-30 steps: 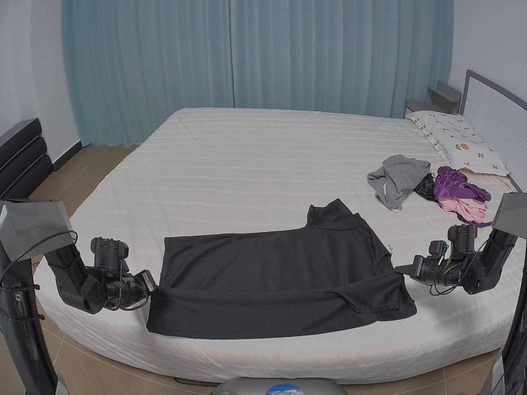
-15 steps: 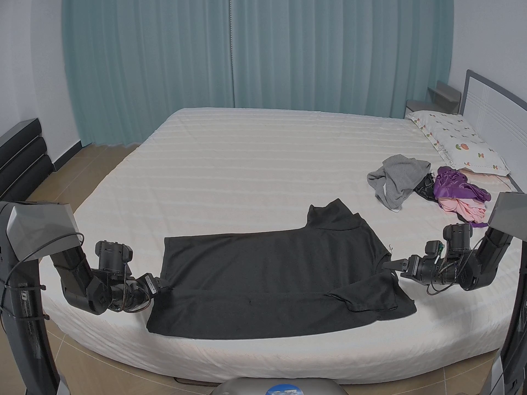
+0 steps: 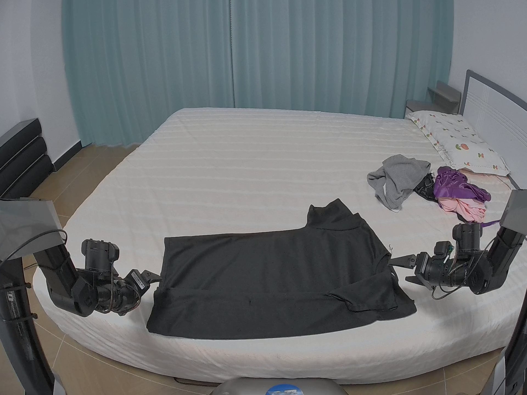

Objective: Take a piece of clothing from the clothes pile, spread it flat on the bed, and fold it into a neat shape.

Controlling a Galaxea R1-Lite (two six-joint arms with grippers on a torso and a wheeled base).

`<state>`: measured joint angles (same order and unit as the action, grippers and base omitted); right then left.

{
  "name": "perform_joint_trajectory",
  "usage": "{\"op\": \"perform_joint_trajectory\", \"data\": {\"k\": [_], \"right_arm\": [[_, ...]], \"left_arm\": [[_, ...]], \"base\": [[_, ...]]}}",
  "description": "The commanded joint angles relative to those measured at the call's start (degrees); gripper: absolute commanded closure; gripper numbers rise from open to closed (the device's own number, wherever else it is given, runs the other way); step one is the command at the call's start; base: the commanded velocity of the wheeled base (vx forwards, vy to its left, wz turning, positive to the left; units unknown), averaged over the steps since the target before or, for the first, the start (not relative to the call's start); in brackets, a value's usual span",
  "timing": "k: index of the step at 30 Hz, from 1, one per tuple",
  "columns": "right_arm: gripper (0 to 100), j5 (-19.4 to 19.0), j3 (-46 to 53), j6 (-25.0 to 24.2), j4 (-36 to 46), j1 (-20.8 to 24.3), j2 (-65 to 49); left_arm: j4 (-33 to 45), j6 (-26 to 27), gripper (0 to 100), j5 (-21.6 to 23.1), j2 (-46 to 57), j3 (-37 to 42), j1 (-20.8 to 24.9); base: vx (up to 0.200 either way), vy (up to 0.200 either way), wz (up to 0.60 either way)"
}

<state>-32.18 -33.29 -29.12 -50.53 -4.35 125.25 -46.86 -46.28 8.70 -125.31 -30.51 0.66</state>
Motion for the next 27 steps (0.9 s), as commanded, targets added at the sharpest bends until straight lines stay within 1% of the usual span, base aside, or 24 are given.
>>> {"op": "perform_joint_trajectory", "data": {"k": [1,3,9,15,19,21,27], "right_arm": [[0,0.02,2.09,-1.73,-1.85,0.13,-1.58],[0,0.02,3.15,-2.25,-3.43,-0.04,-1.58],[0,0.02,4.38,-4.1,-5.28,-0.04,-1.76],[0,0.02,4.82,-4.54,-5.28,0.13,-1.94],[0,0.02,4.82,-4.54,-5.28,0.4,-1.58],[0,0.02,4.82,-4.54,-5.28,0.57,-1.32],[0,0.02,4.82,-4.54,-5.19,0.57,-1.23]], "left_arm": [[-0.07,-1.1,0,0.08,2.0,1.6,-0.04],[-0.07,-1.19,0,0.08,2.08,2.39,-0.04],[-0.07,-1.27,0,0.08,2.0,3.35,0.04],[-0.07,-1.36,0,-0.09,2.26,3.27,-0.13],[-0.16,-4.53,0,-0.35,2.35,2.48,-0.22],[-0.34,-4.61,0,-0.62,2.08,2.39,-0.31],[-3.32,-4.79,0,-0.35,2.08,3.18,-1.01]], "base": [[0.0,0.0,0.0],[0.0,0.0,0.0],[0.0,-0.2,0.0],[0.0,0.0,0.0],[0.0,0.0,0.0],[0.0,0.0,0.0],[0.2,0.0,0.0]]}}
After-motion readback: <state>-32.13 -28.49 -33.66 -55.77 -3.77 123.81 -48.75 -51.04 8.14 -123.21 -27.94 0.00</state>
